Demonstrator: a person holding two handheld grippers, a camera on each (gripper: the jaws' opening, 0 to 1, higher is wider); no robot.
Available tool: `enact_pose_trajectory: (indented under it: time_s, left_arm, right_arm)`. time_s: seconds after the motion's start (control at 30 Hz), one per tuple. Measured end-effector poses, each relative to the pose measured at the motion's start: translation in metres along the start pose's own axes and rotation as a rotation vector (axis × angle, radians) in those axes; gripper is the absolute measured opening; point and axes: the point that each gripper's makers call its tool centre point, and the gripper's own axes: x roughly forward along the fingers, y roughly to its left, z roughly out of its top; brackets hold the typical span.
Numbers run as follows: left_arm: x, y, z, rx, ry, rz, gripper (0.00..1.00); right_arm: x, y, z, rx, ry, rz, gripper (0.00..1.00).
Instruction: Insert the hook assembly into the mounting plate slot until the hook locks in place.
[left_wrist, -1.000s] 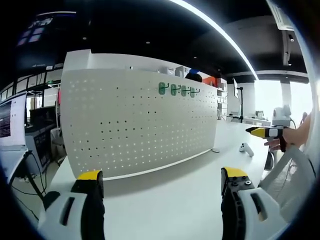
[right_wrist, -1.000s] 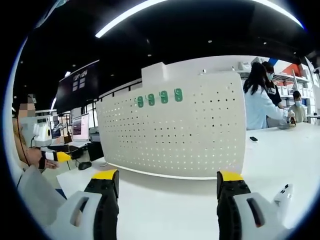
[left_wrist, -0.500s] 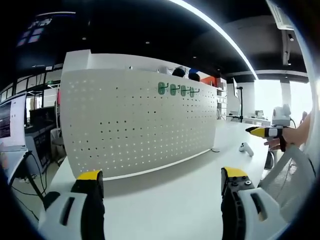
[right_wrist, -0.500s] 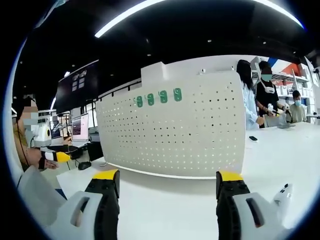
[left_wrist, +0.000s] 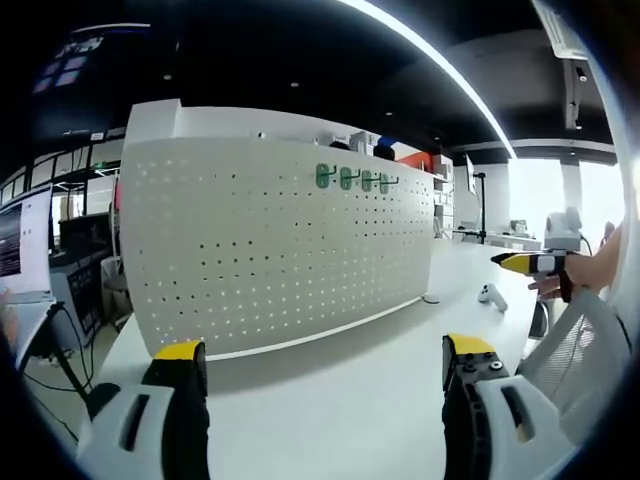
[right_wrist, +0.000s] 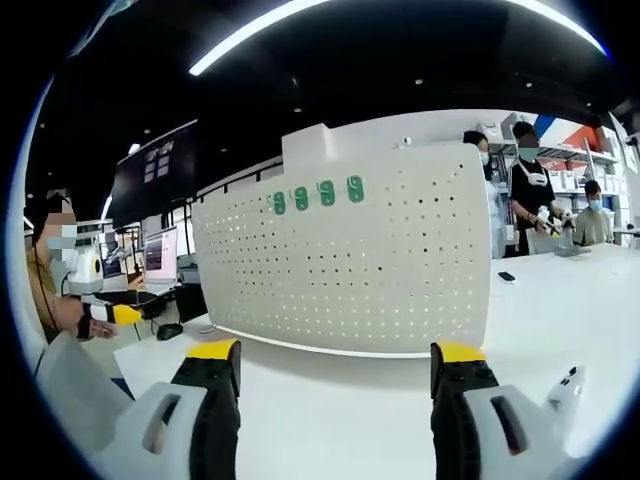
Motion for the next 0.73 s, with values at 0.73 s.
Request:
enact_pose_trajectory:
  time_s: [0.73]
  left_arm:
    - [-0.0002,-0.0024,0.0001,0.003,0.006,-0.002,1.0]
  right_arm:
    - [-0.0005,0.0002,0.0,0.002,0.0,-0.002,0.74]
